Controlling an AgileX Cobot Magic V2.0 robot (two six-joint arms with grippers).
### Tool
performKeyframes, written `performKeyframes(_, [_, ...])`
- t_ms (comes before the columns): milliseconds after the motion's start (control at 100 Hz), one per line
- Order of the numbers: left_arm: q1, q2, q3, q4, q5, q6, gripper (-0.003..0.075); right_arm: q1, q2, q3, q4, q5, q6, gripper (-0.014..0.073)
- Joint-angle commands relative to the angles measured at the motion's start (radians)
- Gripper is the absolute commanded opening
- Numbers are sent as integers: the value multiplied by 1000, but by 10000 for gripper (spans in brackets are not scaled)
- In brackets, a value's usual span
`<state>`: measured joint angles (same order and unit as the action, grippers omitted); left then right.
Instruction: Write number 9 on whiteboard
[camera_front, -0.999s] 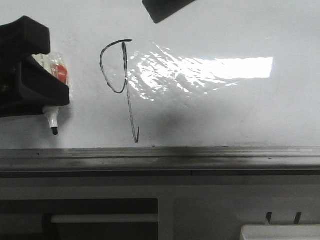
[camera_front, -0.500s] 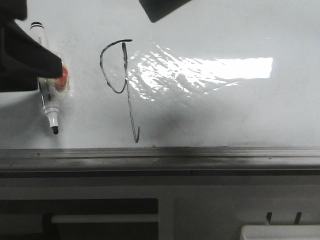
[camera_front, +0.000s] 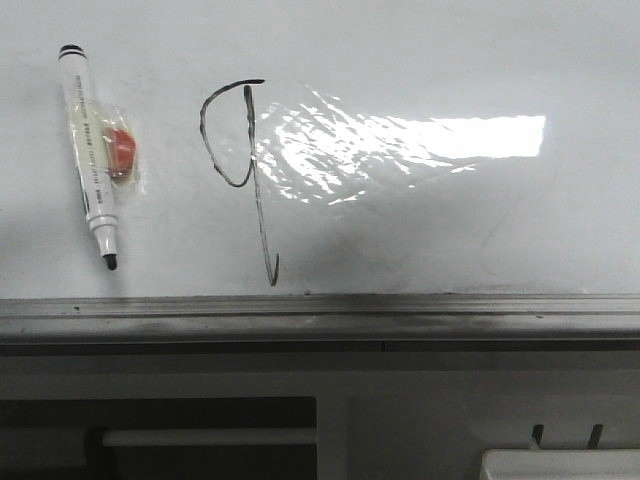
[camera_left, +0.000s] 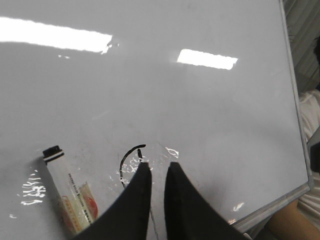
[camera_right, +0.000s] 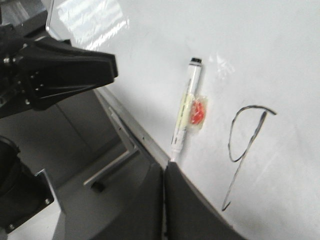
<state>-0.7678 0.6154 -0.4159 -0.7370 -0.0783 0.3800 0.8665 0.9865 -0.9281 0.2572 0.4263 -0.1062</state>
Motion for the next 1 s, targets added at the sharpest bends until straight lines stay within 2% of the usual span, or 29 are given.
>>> performKeyframes(0, [1,-74,11,34,-46,-2,-17,0,-83,51,-58,-188,-7,-69])
performKeyframes(170, [1,-239,124,69,-46,-2,-17,0,-239,278,-109,-461,-7,-69])
performKeyframes(290, [1,-359,205,84,-48,-2,-17,0,-357,423,-109,-557,-7,-69])
performKeyframes(570, [1,-555,306,104,-51,-2,-20,0,-607,641,-135,-563,-7,-69])
performKeyframes(700, [1,-564,311,98,-60,-2,-20,0,-668,664,-135,-558,-7,-69])
performKeyframes(989, [1,-564,313,98,-60,-2,-20,0,-674,664,-135,-553,-7,-69])
